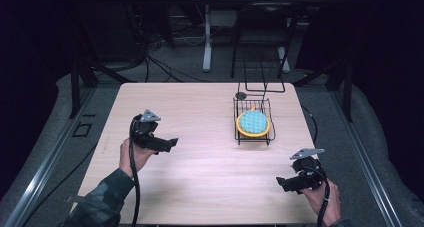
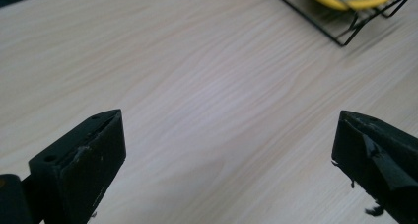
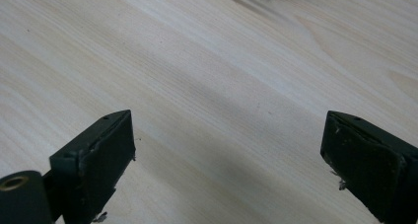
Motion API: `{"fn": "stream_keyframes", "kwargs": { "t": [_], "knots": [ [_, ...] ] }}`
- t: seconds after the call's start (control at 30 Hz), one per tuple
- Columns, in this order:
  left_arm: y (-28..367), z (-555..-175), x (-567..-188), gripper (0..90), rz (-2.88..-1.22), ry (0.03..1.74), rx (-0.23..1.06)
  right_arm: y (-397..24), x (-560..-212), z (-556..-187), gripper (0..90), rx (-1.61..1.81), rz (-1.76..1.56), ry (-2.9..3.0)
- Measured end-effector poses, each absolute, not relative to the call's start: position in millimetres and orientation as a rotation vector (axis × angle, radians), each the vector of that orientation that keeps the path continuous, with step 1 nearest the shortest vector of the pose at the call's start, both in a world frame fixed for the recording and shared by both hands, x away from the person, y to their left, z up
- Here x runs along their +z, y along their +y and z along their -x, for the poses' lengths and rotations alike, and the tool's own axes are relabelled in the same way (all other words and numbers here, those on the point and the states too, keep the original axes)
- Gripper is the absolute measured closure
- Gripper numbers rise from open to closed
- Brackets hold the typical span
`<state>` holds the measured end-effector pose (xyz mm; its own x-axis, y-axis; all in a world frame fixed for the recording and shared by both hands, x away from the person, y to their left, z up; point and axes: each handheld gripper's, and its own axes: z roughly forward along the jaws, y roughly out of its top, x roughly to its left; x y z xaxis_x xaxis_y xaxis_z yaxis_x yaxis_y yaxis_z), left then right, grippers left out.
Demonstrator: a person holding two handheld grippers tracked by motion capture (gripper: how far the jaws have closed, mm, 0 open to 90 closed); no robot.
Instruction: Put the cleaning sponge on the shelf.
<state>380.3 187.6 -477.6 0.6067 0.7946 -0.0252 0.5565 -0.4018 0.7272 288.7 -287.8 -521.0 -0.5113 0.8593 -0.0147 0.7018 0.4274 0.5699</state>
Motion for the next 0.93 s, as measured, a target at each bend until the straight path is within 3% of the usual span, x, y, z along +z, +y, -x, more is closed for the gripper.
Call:
{"fn": "stream_keyframes", "kwargs": {
  "t": [0.47,0.93],
  "knots": [
    [241,-346,-515,0.0,-2.093,1.241,0.368,-287,-526,-290,6.1,0.69,-1.334,2.405],
    [247,-350,-525,0.0,-2.076,1.277,0.335,-290,-528,-292,6.5,0.689,-1.349,2.412]
  ]
}}
